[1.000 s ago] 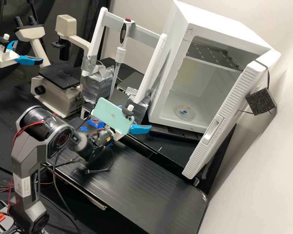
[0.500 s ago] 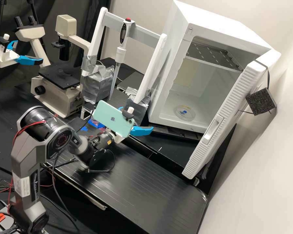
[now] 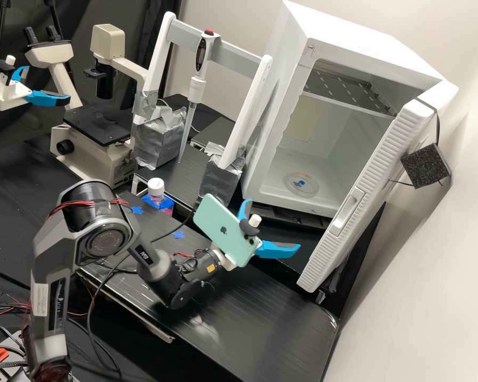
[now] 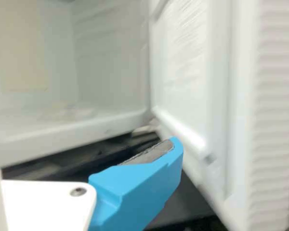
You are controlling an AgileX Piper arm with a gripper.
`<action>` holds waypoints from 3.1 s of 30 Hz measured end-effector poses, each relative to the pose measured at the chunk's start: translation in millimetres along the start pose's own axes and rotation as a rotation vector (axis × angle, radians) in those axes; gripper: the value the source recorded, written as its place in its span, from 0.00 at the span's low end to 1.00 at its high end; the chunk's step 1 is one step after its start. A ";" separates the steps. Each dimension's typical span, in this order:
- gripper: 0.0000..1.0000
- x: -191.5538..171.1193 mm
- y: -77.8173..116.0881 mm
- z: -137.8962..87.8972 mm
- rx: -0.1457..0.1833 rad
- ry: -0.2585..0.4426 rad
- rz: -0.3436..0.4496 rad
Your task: Move the petri dish to the microscope
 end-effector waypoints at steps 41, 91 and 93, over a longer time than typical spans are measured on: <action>1.00 169.2 8.9 -36.7 -0.082 0.186 -0.215; 0.00 199.5 -31.3 -21.0 -0.168 0.104 -0.321; 0.00 199.5 -31.4 -20.3 -0.169 0.097 -0.322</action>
